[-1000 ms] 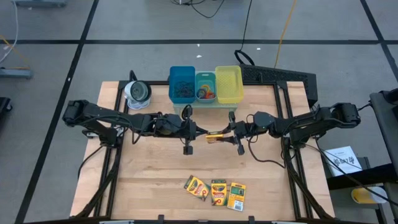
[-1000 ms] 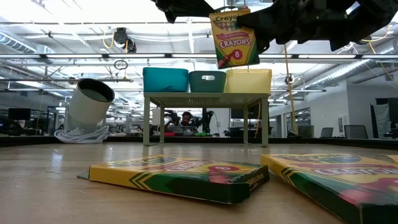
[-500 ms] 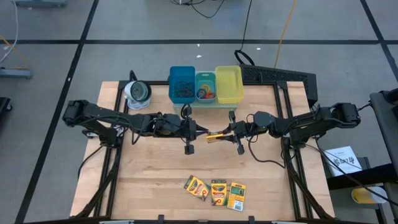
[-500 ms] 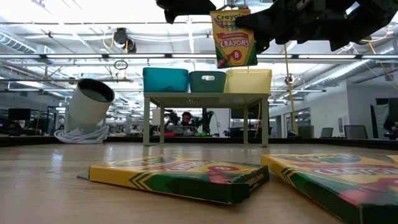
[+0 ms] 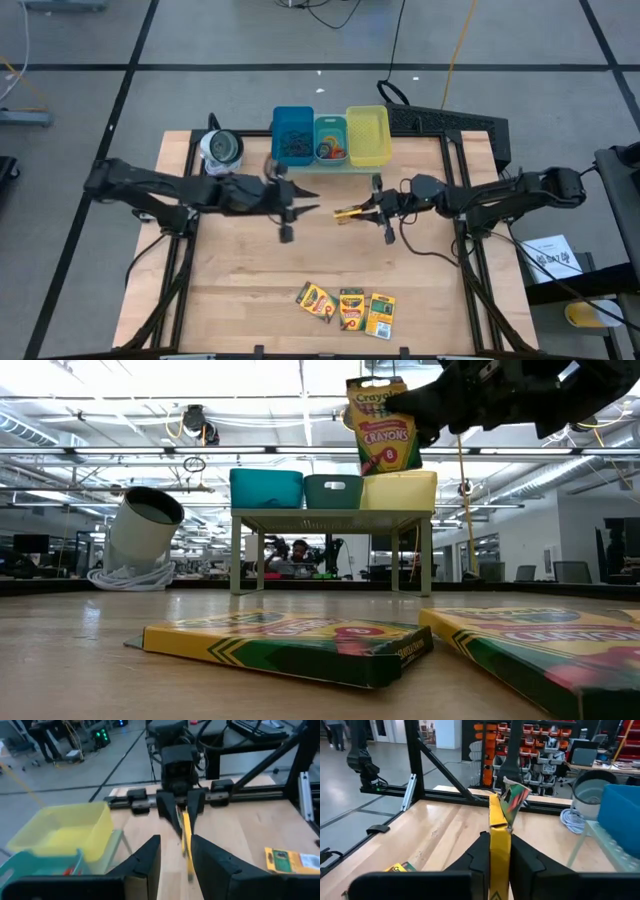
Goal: Pick & Place Office Desk Supplies
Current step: Put the yellow crayon box into the yellow bin on the shelf
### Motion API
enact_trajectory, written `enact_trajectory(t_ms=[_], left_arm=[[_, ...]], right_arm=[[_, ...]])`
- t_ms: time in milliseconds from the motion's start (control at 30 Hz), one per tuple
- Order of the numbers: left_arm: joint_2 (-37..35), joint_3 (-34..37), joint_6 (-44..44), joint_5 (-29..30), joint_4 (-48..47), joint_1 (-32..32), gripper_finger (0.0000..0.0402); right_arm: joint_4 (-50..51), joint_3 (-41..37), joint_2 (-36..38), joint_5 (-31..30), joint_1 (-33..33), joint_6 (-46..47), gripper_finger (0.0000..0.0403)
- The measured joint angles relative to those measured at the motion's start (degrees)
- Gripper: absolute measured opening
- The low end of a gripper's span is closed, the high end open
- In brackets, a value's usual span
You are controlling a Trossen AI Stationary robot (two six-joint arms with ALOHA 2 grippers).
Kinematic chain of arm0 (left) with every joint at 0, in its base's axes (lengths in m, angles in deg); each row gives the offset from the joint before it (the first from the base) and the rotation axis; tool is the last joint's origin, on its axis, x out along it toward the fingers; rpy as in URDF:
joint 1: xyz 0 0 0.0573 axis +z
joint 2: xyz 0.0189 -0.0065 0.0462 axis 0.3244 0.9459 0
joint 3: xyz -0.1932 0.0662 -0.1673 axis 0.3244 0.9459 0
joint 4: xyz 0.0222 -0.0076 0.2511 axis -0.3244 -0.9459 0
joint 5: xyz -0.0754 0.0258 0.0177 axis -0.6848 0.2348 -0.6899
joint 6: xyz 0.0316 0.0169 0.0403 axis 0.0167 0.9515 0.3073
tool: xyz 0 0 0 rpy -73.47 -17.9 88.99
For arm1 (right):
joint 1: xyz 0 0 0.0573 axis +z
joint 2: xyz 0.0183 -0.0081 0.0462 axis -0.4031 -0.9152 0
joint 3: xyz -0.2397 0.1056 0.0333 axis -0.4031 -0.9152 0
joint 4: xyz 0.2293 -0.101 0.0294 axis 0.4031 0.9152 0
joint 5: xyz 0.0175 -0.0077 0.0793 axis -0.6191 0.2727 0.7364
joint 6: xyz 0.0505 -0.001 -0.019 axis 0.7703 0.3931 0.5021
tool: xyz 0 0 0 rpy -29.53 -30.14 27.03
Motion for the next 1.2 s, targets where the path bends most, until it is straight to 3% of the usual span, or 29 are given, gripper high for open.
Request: enact_trajectory(t_ms=[133, 233, 400, 633, 767, 967, 1200], left_arm=[[-6.5, 1.7, -1.9, -0.1, -7.0, 0.0, 0.0117], [-10.7, 7.3, -1.1, -0.1, -4.8, 0.0, 0.0118], [-18.0, 21.6, -0.3, 0.2, 9.2, 1.1, 0.0118], [-23.6, 34.5, -1.4, 0.4, 24.3, 3.1, 0.0118], [-23.8, 37.0, -1.5, 0.4, 27.0, 3.6, 0.0118], [-22.8, 37.6, -3.2, 0.4, 27.2, 4.1, 0.0118], [-22.1, 37.7, -3.1, 0.4, 27.6, 4.2, 0.0118]], right_arm=[[0.3, 0.0, 3.3, 0.0, -2.1, -0.1, 0.0041], [0.0, 0.0, 5.9, 0.2, -4.9, -0.1, 0.0031], [3.1, 2.8, 9.2, 1.2, -10.9, 0.9, 0.0026], [15.4, 15.4, 7.9, 14.1, -21.9, 1.0, 0.0035], [16.4, 19.4, 6.9, 19.7, -30.2, 0.9, 0.0025], [16.6, 18.3, 4.4, 22.1, -41.1, 1.4, 0.0034], [11.0, 14.2, -0.1, 24.7, -44.6, 4.3, 0.0024]])
